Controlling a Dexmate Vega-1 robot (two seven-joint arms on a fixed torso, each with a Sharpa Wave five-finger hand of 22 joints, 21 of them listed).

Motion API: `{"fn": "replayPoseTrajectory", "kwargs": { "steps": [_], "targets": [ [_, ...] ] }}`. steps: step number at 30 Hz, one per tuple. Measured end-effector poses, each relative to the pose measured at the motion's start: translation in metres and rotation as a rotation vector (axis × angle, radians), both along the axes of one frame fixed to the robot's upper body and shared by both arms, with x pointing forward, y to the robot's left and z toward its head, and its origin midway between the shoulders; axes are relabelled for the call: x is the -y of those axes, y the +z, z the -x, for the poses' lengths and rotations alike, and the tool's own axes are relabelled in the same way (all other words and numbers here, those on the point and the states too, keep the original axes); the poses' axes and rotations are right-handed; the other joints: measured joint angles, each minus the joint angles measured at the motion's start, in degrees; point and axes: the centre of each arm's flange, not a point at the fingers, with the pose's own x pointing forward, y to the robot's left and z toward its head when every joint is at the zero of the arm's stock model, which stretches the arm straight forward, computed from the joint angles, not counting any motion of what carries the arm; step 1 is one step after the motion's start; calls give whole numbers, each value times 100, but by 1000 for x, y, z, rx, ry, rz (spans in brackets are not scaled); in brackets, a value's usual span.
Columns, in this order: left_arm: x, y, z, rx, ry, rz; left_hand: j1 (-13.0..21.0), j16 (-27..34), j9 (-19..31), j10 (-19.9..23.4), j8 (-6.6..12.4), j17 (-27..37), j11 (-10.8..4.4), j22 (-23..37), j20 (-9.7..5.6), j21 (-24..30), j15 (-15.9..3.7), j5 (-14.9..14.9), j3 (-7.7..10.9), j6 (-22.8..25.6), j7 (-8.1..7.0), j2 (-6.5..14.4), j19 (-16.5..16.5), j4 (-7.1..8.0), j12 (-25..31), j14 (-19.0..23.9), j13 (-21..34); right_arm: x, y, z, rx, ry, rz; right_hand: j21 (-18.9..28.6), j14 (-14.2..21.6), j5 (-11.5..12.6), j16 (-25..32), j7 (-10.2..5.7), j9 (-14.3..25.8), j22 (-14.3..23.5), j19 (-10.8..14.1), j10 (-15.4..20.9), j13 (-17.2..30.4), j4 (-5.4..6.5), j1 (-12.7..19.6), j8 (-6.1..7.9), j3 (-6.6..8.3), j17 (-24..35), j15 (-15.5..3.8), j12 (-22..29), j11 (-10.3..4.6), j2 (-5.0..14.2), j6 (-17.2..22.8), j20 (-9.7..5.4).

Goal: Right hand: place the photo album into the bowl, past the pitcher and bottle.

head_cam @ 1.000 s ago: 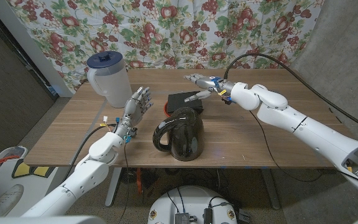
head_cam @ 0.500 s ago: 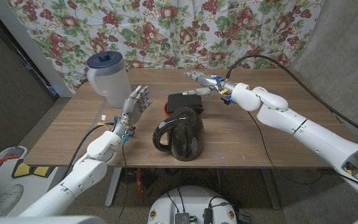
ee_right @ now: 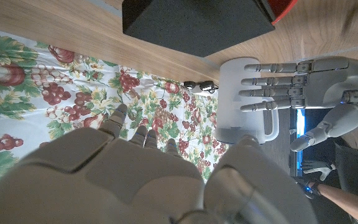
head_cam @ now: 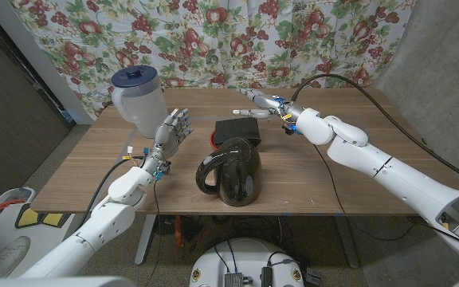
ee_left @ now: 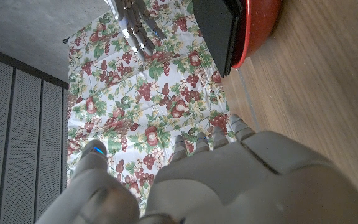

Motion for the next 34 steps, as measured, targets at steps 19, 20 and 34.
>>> {"fn": "replayPoseTrajectory", "kwargs": {
  "steps": [19,20,34],
  "targets": [
    [-11,4,3,26,-29,-23,0,0,0,0,0,0,0,0,0,0,0,0,0,0,0,0,0,0,0,0,0,3,-8,1,-27,30,-156,29,213,222,44,-354,-43,1,57,539,-202,372,-1398,95,20,-191,-295,-178,-602,161,814,-609],
    [-12,4,4,27,-30,-24,0,0,0,0,0,0,0,0,0,0,0,0,0,23,23,0,0,0,0,0,0,3,-9,1,-29,32,-165,29,213,223,45,-370,-52,1,45,561,-201,374,-1399,95,52,-202,-295,-178,-623,160,846,-641],
    [-22,2,12,40,-39,-36,0,0,0,0,0,0,0,0,0,0,0,0,0,62,0,0,0,0,0,0,0,0,-12,5,-39,38,-214,29,266,311,44,-367,-53,1,95,598,-229,381,-1412,95,441,-283,-303,-312,-721,145,985,-892]
  ]
}}
